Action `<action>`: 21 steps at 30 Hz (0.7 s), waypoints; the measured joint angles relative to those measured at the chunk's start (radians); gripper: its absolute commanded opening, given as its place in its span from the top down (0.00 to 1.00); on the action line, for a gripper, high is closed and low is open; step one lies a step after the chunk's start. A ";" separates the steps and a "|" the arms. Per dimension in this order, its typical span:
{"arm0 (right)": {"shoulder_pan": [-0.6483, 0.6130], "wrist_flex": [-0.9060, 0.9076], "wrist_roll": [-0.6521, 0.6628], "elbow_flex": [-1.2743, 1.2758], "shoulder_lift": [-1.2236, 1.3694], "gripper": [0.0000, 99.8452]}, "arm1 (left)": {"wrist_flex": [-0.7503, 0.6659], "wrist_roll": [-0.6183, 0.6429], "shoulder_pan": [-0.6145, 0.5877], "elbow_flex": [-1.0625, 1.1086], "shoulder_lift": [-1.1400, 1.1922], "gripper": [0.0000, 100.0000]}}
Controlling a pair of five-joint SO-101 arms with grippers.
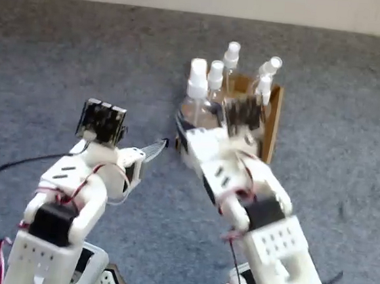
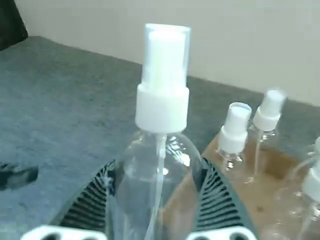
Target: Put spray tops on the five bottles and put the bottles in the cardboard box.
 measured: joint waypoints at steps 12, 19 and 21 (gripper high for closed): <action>-0.169 0.017 -0.071 -0.232 0.265 1.00 | -0.150 0.012 0.009 0.126 -0.066 0.72; -0.183 0.153 -0.106 -0.273 0.265 1.00 | -0.287 0.017 0.012 0.161 0.055 0.77; -0.183 0.170 -0.103 -0.273 0.250 1.00 | -0.290 0.014 0.012 0.161 0.064 0.77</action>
